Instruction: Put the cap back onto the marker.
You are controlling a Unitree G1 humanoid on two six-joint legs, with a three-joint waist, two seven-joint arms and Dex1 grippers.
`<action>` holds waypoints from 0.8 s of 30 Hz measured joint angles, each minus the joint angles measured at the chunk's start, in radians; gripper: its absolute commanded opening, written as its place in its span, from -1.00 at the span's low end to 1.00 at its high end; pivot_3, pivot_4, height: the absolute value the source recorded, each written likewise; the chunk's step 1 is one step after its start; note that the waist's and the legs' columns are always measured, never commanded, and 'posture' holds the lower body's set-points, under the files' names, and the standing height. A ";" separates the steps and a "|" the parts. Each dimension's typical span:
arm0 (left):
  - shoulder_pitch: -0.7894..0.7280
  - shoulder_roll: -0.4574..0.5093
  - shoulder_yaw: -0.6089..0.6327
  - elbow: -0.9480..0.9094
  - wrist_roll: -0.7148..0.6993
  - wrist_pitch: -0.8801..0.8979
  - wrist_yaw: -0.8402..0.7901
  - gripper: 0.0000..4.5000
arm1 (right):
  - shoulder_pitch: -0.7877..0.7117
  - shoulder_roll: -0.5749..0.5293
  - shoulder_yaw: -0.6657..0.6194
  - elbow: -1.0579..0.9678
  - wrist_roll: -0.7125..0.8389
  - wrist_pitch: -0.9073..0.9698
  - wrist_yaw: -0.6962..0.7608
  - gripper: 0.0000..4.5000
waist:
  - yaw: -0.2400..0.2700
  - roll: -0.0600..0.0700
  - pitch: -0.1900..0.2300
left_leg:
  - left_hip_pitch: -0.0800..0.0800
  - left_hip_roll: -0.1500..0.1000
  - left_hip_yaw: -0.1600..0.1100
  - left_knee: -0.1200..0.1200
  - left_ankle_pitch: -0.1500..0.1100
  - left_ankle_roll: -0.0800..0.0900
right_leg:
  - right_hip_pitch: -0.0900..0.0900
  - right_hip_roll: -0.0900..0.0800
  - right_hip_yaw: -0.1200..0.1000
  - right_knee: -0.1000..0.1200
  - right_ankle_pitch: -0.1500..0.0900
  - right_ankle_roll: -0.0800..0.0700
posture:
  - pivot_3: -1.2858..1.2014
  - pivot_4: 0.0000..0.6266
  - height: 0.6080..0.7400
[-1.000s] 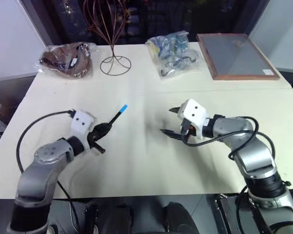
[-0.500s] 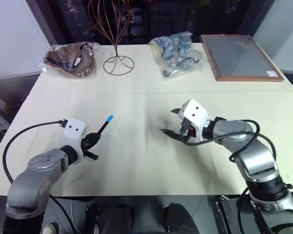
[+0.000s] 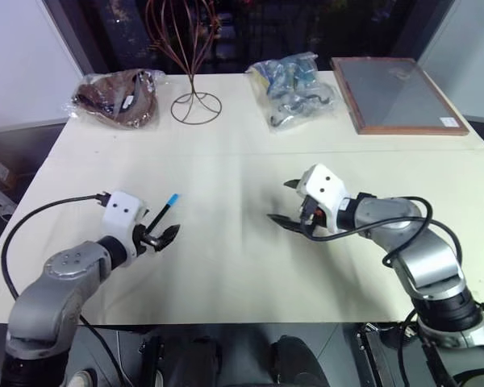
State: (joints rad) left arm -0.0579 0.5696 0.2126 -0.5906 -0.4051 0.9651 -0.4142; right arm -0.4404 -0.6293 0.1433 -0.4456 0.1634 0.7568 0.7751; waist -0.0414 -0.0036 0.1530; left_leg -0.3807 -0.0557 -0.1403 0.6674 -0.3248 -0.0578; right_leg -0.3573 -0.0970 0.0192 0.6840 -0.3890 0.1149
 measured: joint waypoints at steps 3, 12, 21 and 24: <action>0.000 0.000 0.000 0.000 -0.001 0.000 0.001 0.98 | 0.000 -0.002 0.000 0.001 0.002 -0.005 0.000 0.88 | 0.000 0.000 0.000 | 0.000 0.000 0.000 0.000 0.000 0.000 | 0.000 0.000 0.000 0.000 0.000 0.000 | 0.03 -0.52 1.00; -0.004 0.144 0.011 -0.030 0.004 0.000 -0.027 0.98 | -0.039 -0.062 0.037 0.003 0.083 -0.033 0.151 0.88 | -0.001 0.000 0.000 | 0.000 0.000 0.000 -0.001 0.000 0.000 | 0.000 0.000 0.000 -0.001 0.000 0.000 | 0.03 -0.52 1.00; 0.048 0.264 0.107 -0.094 -0.006 -0.001 -0.096 0.98 | -0.120 -0.099 0.060 0.043 0.150 -0.088 0.308 0.88 | 0.000 0.000 0.000 | 0.000 0.001 0.000 -0.002 0.000 0.000 | 0.000 0.000 0.000 -0.003 0.000 0.000 | 0.03 -0.52 1.00; 0.076 0.296 0.159 -0.126 -0.034 0.038 -0.126 0.98 | -0.127 -0.099 0.069 0.056 0.160 -0.100 0.332 0.88 | 0.000 0.000 0.000 | 0.000 0.001 0.000 -0.002 0.000 0.000 | 0.000 0.000 0.000 -0.003 0.000 0.000 | 0.03 -0.52 1.00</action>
